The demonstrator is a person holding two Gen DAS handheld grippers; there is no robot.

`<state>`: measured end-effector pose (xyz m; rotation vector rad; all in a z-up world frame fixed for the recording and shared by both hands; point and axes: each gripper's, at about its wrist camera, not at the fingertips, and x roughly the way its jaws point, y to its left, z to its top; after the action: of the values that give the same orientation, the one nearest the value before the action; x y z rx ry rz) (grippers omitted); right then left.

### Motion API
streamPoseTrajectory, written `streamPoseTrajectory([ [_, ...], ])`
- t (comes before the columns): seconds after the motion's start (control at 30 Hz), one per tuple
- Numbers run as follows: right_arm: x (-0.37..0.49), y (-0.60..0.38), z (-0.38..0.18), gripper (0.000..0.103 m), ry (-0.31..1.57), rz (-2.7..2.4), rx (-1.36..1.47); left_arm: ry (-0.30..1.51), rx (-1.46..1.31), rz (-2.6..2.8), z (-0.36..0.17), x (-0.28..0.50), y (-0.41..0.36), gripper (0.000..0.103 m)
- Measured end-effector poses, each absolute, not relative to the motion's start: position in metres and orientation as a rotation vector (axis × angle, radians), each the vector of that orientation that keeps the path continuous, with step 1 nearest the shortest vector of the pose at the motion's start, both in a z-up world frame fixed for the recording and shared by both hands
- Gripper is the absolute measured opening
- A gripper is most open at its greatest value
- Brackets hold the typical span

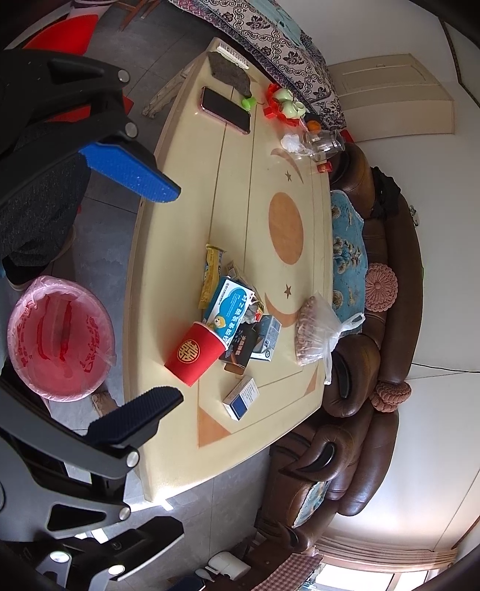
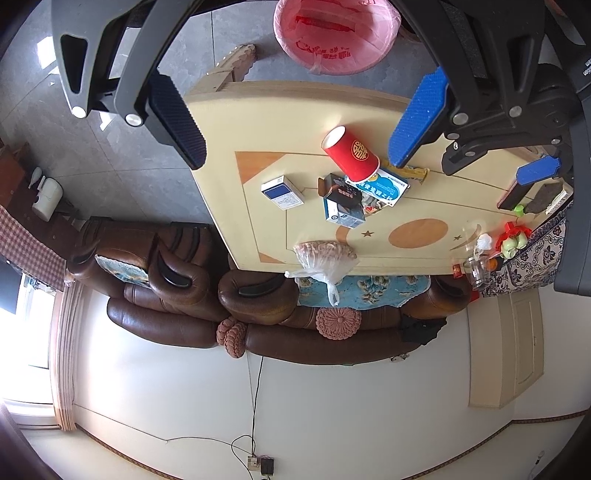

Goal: Collect trash

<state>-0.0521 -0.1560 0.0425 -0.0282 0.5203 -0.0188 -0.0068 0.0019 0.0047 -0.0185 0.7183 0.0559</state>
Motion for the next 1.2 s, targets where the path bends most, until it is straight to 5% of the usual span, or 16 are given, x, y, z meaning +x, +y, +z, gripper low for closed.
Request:
streamPoseTrajectory([
  [1.2,-0.0501,-0.1523,0.0415,0.097,0.517,-0.001,-0.025,0.736,-0.019,0.063,0.0096,-0.0039,0.0047,0.098],
])
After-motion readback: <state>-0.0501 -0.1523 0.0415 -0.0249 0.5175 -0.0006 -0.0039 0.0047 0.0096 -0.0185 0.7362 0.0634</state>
